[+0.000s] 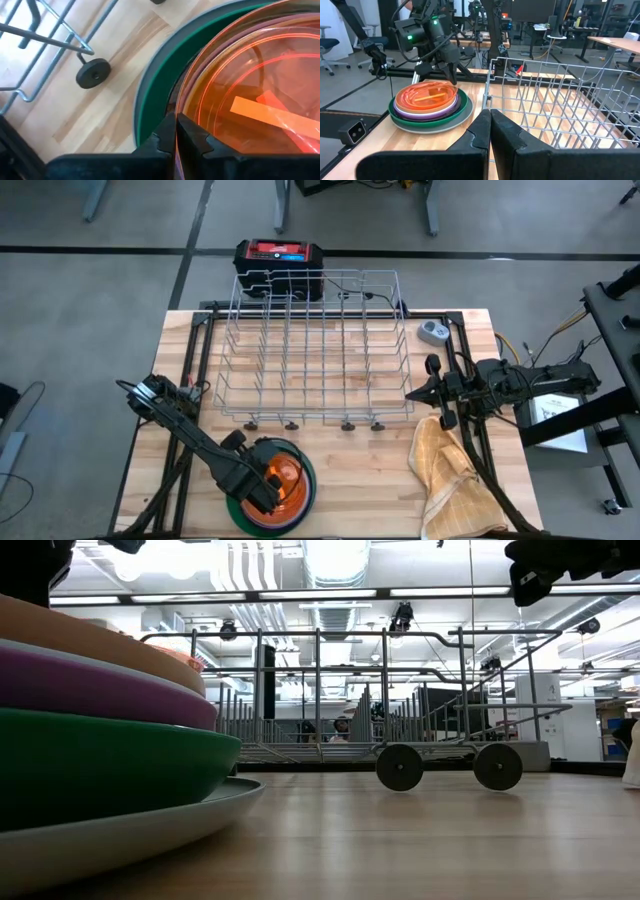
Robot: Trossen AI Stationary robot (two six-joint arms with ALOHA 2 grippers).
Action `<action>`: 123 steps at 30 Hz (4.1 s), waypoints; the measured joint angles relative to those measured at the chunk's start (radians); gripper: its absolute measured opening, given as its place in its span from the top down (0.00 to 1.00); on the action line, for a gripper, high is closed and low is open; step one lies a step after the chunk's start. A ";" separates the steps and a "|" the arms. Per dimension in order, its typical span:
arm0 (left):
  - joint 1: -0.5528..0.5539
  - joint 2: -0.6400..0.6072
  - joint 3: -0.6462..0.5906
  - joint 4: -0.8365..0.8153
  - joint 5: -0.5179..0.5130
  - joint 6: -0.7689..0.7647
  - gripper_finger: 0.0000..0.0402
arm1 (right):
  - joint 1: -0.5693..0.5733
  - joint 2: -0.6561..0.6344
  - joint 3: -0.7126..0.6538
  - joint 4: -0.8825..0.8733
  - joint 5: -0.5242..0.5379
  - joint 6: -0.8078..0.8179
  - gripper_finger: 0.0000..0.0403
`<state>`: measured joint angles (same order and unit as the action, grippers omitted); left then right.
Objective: Sort dishes
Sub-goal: Put the transparent orange plate into the dish rack
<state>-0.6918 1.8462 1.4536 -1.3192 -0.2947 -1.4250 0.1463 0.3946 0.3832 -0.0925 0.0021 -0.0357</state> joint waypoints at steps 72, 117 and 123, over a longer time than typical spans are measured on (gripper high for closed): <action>0.000 0.014 0.046 0.002 -0.105 -0.054 0.68 | 0.000 0.000 0.000 0.001 0.000 0.001 0.99; 0.028 0.017 -0.067 0.090 -0.001 0.034 0.72 | 0.000 0.000 0.000 0.001 0.000 0.010 0.99; 0.028 0.017 -0.066 0.093 -0.001 0.055 0.72 | 0.000 0.000 0.000 0.001 0.000 0.010 0.99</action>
<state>-0.6638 1.8633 1.3872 -1.2265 -0.2955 -1.3702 0.1463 0.3943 0.3833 -0.0917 0.0017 -0.0254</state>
